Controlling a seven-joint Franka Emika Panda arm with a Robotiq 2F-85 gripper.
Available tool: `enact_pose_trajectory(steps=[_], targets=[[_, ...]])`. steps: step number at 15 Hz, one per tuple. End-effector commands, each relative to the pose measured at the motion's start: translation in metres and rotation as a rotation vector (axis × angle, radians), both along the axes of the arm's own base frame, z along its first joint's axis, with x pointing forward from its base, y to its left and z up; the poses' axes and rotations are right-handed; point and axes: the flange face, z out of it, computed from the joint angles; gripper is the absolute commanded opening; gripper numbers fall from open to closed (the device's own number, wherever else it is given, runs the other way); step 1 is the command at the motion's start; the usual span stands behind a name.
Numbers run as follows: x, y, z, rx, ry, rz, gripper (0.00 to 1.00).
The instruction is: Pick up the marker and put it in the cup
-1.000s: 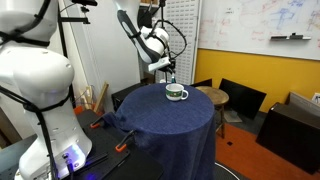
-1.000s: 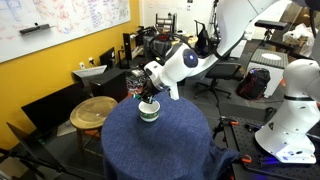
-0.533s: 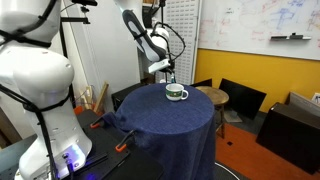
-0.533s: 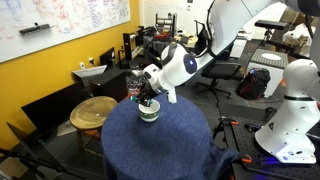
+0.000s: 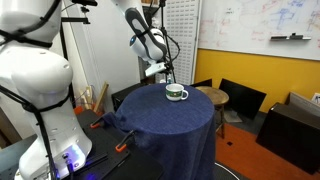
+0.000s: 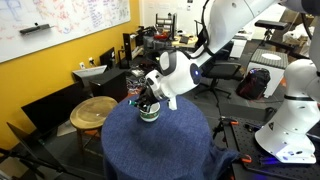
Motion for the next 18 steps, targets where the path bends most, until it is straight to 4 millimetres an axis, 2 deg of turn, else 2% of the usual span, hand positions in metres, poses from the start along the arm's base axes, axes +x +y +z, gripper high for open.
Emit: enact_pose_trajectory(steps=[1,7,8,9,11,16,18], targets=[[-0.010,-0.007,0.000,-0.001,-0.079,-0.049,0.05],[-0.024,-0.022,-0.014,-0.004,-0.132,-0.108,0.05],[-0.026,-0.023,-0.016,-0.004,-0.137,-0.114,0.46],[-0.027,-0.024,-0.017,-0.004,-0.139,-0.117,0.47],[-0.028,-0.026,-0.018,-0.006,-0.143,-0.121,0.60],[-0.031,-0.026,-0.017,-0.003,-0.139,-0.127,0.99],[-0.032,-0.026,-0.016,-0.003,-0.136,-0.128,1.00]])
